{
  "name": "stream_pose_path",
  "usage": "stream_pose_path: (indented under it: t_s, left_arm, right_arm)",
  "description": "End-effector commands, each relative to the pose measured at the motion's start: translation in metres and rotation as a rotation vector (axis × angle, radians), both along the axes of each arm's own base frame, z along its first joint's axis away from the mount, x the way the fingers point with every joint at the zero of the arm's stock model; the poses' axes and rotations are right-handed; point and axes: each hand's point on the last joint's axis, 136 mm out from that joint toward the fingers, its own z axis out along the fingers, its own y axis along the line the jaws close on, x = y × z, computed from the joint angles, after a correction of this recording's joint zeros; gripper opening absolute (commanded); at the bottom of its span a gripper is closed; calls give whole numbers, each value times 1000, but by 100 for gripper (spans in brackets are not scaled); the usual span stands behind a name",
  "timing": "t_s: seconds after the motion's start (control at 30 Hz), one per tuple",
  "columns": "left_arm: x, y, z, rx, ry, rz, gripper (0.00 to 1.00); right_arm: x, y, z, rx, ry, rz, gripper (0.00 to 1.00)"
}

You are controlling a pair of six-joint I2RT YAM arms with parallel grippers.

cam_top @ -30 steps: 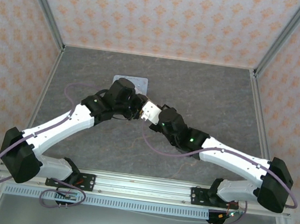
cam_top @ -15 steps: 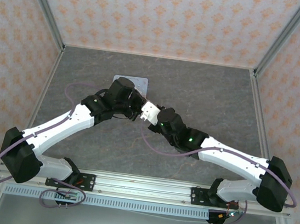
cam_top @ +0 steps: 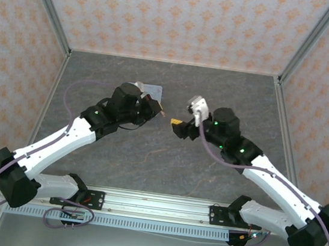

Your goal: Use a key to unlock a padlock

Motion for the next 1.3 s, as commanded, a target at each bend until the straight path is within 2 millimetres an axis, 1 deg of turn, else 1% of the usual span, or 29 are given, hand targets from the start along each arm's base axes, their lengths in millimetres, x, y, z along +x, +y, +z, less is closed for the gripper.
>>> stream_pose_path:
  t_s: [0.0,0.07,0.2,0.37,0.5,0.87,1.07,1.13,1.27]
  left_arm:
    - [-9,-16,44,22,-314,-171,0]
    - [-16,-22,56,26,-398,-235,0]
    - [-32,-28,81,13,-534,-329,0]
    - [-51,-25,104,9,-654,-388,0]
    - [-55,-20,109,15,-680,-381,0]
    - [-54,-25,110,-2,-687,-397,0]
    - [-52,-27,108,0,-681,-403,0]
    - [-52,-28,107,-1,-680,-405,0]
    - [-51,-29,106,-1,-672,-406,0]
  right_arm:
    - [-22,13,25,294,191,223,78]
    - [-23,13,39,405,231,289,78]
    - [-34,21,58,489,275,425,76]
    - [-39,25,66,514,297,482,72]
    - [-43,24,73,527,290,504,68]
    - [-53,35,85,520,268,550,58]
    - [-55,40,93,515,253,564,49]
    - [-54,40,94,513,252,560,45]
    - [-54,41,95,511,249,561,40]
